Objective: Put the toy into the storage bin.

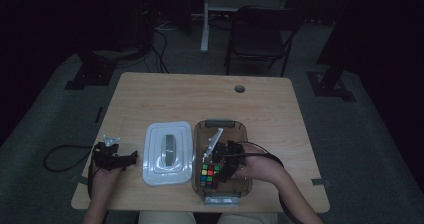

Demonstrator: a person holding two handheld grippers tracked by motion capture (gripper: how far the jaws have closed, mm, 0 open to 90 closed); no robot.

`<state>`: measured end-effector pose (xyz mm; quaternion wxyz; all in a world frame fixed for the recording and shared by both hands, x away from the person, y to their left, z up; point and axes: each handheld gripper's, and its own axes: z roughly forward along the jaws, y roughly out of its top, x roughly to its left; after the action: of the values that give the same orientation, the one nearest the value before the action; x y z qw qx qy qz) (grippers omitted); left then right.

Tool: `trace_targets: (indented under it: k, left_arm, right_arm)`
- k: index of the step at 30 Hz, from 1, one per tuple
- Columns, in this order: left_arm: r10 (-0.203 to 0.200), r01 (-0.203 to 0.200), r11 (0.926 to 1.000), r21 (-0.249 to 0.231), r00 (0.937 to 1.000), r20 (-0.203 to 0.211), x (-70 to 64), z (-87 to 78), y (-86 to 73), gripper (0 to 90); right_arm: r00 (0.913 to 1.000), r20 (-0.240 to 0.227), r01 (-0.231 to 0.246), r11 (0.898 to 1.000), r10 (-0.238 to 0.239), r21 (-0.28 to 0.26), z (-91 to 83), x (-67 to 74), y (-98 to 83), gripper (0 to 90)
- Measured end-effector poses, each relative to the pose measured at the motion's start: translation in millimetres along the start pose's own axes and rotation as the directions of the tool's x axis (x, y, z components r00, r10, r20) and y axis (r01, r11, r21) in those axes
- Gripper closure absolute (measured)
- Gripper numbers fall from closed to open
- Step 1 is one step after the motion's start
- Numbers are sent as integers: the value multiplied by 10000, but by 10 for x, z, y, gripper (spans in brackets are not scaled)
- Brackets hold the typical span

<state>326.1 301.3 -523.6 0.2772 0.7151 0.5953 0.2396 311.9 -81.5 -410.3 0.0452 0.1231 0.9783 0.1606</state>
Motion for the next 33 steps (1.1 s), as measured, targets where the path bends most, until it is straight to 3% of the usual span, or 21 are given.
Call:
trace_targets:
  k: [7,12,14,16,17,19,20,21,25,29,33]
  left_arm:
    - [1,-1,10000,1,10000,0,0,0,0,6]
    - [-1,1,10000,0,10000,1,0,0,0,6]
    - [-3,3,10000,0,10000,4,0,0,0,6]
    - [4,-4,10000,1,10000,2,0,0,0,6]
    - [-4,4,10000,-1,10000,3,0,0,0,6]
    - [-2,2,10000,0,10000,3,0,0,0,6]
    - [-2,2,10000,0,10000,3,0,0,0,6]
    - [-4,4,10000,0,10000,4,0,0,0,6]
    - [-8,8,10000,3,10000,4,-1,0,0,6]
    - [1,-1,10000,12,10000,2,0,-1,1,6]
    - [0,0,10000,11,10000,2,0,-1,0,6]
  right_arm:
    - [9989,40,-453,9857,466,-1625,-140,-30,-170,222]
    - [9970,65,-727,9646,768,-2535,-210,-30,-290,202]
    - [9952,92,-902,9515,972,-2940,-241,-32,-337,187]
    - [9930,36,-1098,9336,1181,-3411,-279,-40,-386,171]
    - [9906,-6,-1272,9178,1370,-3760,-306,-48,-419,163]
    - [9870,-6,-1464,8981,1606,-4147,-342,-61,-466,142]
    - [9870,-6,-1464,8981,1606,-4147,-342,-61,-466,142]
    - [9818,97,-1651,8789,1894,-4475,-380,-73,-528,134]
    - [9682,382,-1931,8353,2474,-5148,-437,-99,-648,124]
    - [9554,118,-2358,7857,2952,-5720,-484,-137,-790,116]
    - [9449,159,-2558,7677,3270,-5875,-470,-145,-905,115]
